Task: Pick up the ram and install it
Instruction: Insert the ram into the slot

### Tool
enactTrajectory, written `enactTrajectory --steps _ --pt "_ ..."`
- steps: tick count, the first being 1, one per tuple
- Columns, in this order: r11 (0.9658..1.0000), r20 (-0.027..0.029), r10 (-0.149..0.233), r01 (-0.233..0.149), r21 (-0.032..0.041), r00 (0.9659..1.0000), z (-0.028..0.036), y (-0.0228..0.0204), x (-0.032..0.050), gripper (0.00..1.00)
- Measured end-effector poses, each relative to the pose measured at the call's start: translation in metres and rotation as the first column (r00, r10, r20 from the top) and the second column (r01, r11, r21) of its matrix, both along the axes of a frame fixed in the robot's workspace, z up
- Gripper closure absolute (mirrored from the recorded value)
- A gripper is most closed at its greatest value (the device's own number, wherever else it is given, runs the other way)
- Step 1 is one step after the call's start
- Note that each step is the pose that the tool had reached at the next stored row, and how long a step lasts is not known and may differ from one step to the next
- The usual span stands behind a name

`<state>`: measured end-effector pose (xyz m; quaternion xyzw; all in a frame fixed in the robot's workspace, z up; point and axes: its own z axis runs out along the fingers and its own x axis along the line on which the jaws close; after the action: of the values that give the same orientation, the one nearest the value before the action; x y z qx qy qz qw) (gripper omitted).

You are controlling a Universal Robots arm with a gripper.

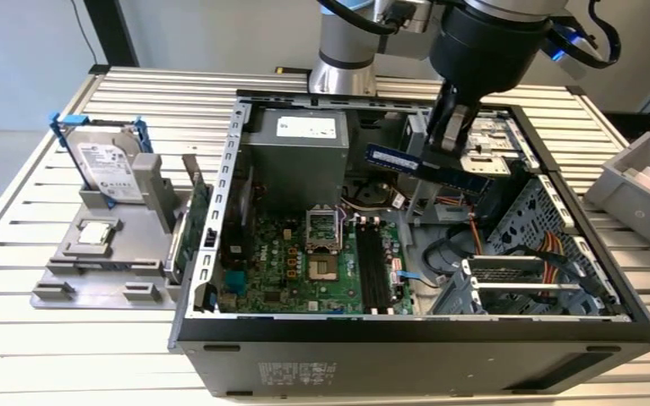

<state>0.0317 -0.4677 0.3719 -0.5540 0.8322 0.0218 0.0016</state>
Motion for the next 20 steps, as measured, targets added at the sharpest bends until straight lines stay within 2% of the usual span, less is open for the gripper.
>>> enactTrajectory --steps 8,14,20 --pt "1.0 -0.0002 -0.006 0.006 0.0 1.0 0.0 0.0 0.0 1.0" --pt "0.9989 -0.0001 -0.046 0.046 0.0 0.9989 0.0 0.0 0.0 1.0" --pt "0.9961 -0.0003 -0.088 0.088 0.0001 0.9961 -0.0001 0.0 0.0 1.0"
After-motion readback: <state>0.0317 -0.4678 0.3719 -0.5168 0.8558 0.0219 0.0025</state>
